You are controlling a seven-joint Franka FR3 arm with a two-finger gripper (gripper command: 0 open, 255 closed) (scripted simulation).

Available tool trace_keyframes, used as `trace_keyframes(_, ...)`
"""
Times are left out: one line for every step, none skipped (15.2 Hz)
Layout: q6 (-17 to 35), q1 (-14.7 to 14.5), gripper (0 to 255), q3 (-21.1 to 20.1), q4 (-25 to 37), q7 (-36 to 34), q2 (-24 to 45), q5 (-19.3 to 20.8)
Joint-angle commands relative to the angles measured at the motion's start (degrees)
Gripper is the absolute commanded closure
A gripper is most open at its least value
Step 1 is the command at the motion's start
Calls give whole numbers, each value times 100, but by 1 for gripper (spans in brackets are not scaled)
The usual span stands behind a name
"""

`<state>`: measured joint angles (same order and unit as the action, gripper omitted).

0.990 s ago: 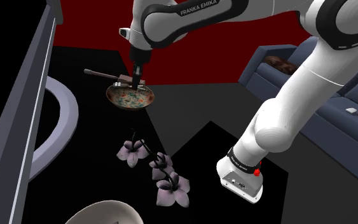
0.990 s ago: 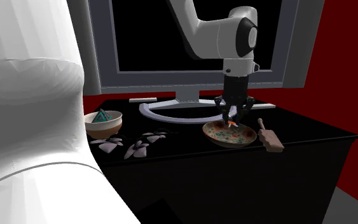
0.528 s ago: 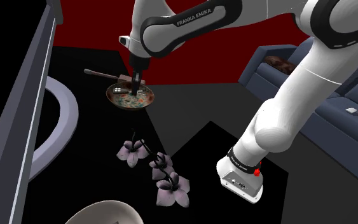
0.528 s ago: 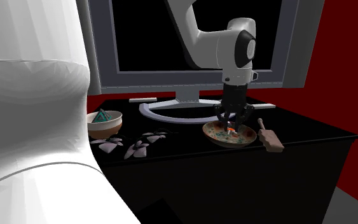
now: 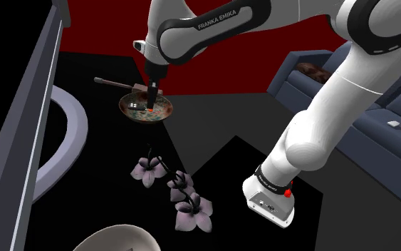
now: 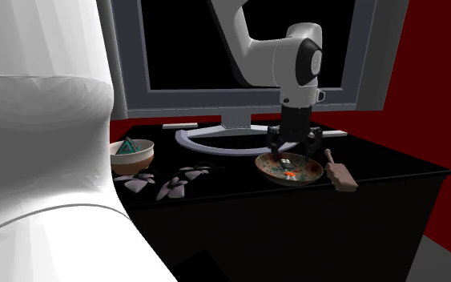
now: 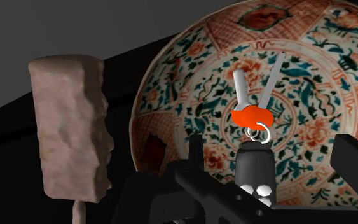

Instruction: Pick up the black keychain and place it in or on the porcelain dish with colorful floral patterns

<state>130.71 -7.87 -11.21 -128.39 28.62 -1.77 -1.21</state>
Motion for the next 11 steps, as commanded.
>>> trace_keyframes(0, 0, 0, 0, 0, 0, 0, 0)
trace_keyframes(0, 0, 0, 0, 0, 0, 0, 0)
trace_keyframes(0, 0, 0, 0, 0, 0, 0, 0)
trace_keyframes(-188, 2, 0, 4, 79, 18, -111, -25)
trace_keyframes(-377, 4, 0, 9, 165, 34, -216, -47)
trace_keyframes(-567, 6, 0, 16, 260, 49, -312, -65)
trace_keyframes(-716, 7, 0, 21, 339, 59, -383, -78)
trace_keyframes(-716, 7, 0, 21, 339, 59, -383, -78)
trace_keyframes(-717, 7, 0, 21, 338, 59, -384, -79)
trace_keyframes(-716, 7, 0, 21, 339, 59, -384, -78)
trace_keyframes(-716, 7, 0, 21, 339, 59, -383, -78)
